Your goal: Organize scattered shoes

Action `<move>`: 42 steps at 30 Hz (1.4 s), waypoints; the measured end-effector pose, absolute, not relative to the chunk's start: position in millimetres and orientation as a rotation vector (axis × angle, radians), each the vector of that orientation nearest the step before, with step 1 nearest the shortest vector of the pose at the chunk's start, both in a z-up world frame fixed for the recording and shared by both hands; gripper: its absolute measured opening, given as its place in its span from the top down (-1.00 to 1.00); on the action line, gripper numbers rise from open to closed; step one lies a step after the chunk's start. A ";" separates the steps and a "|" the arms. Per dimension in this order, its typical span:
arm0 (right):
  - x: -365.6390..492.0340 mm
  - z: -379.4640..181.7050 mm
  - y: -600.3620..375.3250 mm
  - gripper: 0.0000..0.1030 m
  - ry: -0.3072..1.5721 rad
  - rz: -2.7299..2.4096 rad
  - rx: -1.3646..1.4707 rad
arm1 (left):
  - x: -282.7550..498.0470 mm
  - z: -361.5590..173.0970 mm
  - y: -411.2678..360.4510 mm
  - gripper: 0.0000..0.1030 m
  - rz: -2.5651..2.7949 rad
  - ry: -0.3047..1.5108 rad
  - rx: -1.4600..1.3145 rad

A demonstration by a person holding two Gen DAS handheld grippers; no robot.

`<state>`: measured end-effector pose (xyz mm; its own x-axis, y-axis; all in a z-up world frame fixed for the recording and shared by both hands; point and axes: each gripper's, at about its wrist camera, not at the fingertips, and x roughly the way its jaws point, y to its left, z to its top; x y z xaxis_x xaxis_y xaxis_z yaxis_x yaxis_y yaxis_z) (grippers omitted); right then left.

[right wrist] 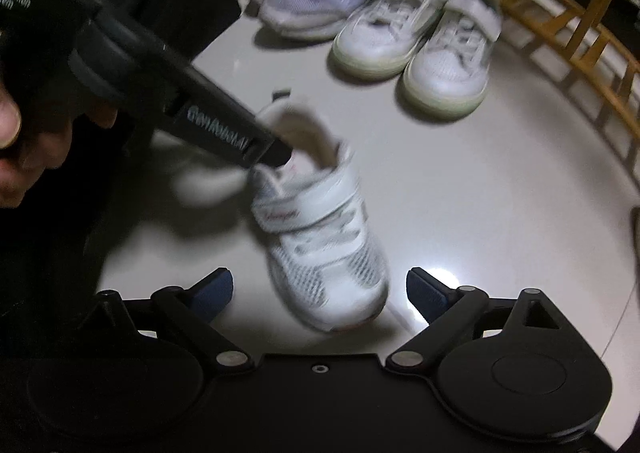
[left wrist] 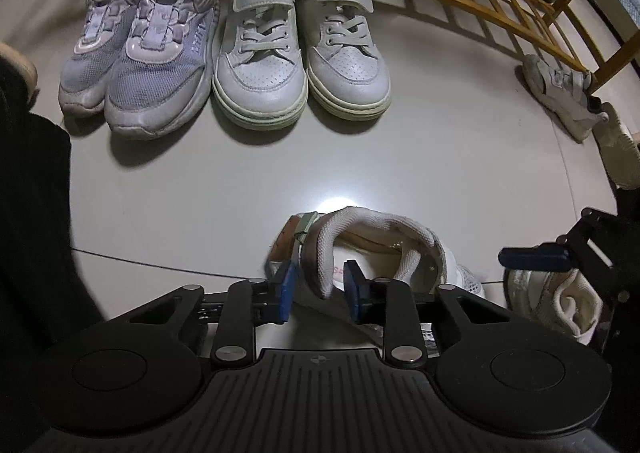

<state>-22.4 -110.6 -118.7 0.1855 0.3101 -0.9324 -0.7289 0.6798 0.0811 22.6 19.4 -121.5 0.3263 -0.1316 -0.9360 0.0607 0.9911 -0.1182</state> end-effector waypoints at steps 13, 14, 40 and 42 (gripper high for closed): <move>-22.1 -126.2 -108.4 -0.11 1.189 0.729 -0.384 | 29.3 -116.9 10.2 0.54 -0.163 1.178 -0.009; -21.7 -126.4 -108.3 -0.11 1.191 0.726 -0.379 | 29.5 -117.0 11.5 0.54 -0.163 1.183 -0.024; -16.0 -117.7 -117.4 -0.19 1.230 0.710 -0.230 | 31.1 -118.3 21.1 0.52 -0.172 1.190 -0.127; -9.2 -113.4 -120.0 -0.19 1.219 0.696 -0.202 | 30.8 -117.2 23.7 0.52 -0.173 1.187 -0.137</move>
<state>-9.2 -120.0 -113.4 0.1695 0.3816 -0.9087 -0.5890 0.7785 0.2170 30.8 23.7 -117.2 0.3634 -0.2057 -0.9086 0.0617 0.9785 -0.1968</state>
